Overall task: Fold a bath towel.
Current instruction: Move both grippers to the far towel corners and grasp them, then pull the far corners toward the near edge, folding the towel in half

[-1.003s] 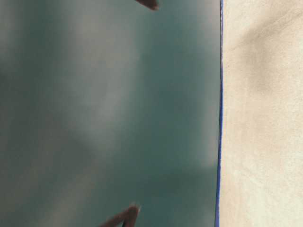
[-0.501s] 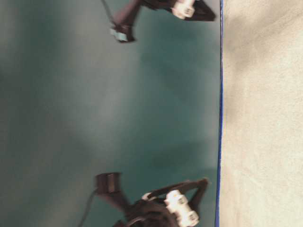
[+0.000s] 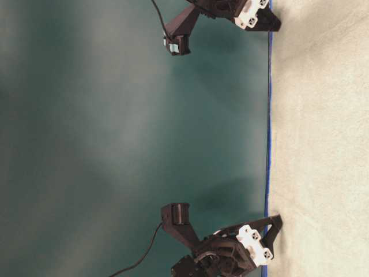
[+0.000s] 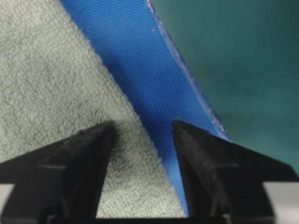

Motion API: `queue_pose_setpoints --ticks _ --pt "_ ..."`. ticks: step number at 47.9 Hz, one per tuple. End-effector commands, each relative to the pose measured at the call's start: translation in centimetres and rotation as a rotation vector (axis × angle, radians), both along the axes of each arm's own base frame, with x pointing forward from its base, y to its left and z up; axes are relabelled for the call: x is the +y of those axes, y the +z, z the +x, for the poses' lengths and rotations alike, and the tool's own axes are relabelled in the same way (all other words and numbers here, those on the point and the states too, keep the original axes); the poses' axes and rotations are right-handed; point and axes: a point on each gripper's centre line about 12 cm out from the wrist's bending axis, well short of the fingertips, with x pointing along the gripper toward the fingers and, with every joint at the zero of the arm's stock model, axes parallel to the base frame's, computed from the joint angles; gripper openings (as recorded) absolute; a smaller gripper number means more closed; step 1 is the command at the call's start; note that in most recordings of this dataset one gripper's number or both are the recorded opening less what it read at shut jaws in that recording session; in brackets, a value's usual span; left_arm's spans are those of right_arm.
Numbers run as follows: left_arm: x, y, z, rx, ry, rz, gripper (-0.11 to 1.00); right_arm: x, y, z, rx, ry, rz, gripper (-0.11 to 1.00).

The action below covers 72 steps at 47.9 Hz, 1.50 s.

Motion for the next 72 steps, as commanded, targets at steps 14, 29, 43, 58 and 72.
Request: queue_pose_setpoints --ticks 14,29,43,58,72 --pt "-0.6 1.5 -0.7 0.099 -0.048 -0.042 0.05 0.3 0.6 -1.1 0.019 -0.036 0.019 0.03" --pt "-5.7 10.3 -1.0 0.043 -0.099 -0.037 0.05 5.8 7.6 -1.9 -0.072 -0.037 -0.015 0.03" --pt "-18.4 10.7 -2.1 0.045 -0.256 -0.181 0.05 19.0 10.4 -1.6 -0.213 0.094 0.157 0.03" --pt "-31.3 9.8 -3.2 -0.073 -0.331 -0.444 0.05 30.9 9.8 -1.2 -0.226 0.169 0.458 0.03" --pt "-43.9 7.1 -4.1 -0.008 -0.397 -0.687 0.05 41.5 7.1 -0.6 -0.040 0.187 0.595 0.03"
